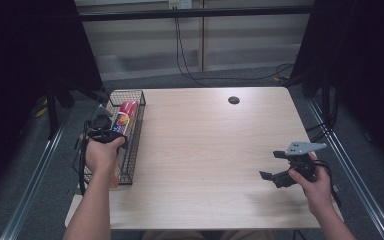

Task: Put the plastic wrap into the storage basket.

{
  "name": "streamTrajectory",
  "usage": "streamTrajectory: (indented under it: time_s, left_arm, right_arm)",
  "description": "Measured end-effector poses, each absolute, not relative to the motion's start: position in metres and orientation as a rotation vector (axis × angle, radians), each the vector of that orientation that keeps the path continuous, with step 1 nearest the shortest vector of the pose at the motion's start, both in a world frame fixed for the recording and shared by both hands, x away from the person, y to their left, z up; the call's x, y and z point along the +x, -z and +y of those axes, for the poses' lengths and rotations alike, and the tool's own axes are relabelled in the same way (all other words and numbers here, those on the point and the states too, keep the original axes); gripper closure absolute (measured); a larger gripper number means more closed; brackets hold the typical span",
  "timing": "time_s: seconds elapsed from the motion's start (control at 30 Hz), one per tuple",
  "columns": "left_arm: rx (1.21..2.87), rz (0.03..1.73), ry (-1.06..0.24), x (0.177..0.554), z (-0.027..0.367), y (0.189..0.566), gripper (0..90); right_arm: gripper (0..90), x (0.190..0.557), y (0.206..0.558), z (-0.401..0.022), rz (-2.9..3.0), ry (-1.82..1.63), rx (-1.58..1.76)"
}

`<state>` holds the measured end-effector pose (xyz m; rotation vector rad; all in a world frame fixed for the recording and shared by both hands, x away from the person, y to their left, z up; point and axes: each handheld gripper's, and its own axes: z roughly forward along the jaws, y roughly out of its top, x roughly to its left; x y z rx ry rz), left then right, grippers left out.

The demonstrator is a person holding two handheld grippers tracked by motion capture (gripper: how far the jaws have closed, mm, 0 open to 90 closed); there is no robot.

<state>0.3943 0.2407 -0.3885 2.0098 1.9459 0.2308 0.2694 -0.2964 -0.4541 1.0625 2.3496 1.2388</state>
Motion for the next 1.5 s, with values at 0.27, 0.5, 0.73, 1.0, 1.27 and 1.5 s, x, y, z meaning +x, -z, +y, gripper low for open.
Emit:
streamTrajectory:
  time_s: [0.27, 0.5, 0.73, 1.0, 1.27, 1.5]
  left_arm:
    - [1.991, 1.967, -0.23, 0.395, 0.237, 0.393, 41.6]
    - [1.977, 1.988, -0.224, 0.395, 0.238, 0.394, 41.5]
    - [1.975, 2.001, -0.225, 0.395, 0.239, 0.395, 41.1]
    - [1.993, 2.011, -0.24, 0.396, 0.237, 0.396, 40.6]
    - [2.023, 2.011, -0.233, 0.396, 0.235, 0.397, 39.9]
    - [2.01, 1.977, -0.257, 0.396, 0.233, 0.387, 37.7]
  right_arm:
    - [4.5, 0.269, 0.454, -0.296, 2.351, -1.237, 1.064]
    - [4.5, 0.269, 0.455, -0.294, 2.356, -1.231, 1.061]
    - [4.5, 0.269, 0.455, -0.295, 2.357, -1.232, 1.057]
    - [4.5, 0.268, 0.454, -0.295, 2.354, -1.229, 1.058]
    - [4.4, 0.27, 0.455, -0.29, 2.371, -1.219, 1.046]
    - [4.4, 0.272, 0.455, -0.29, 2.368, -1.227, 1.047]
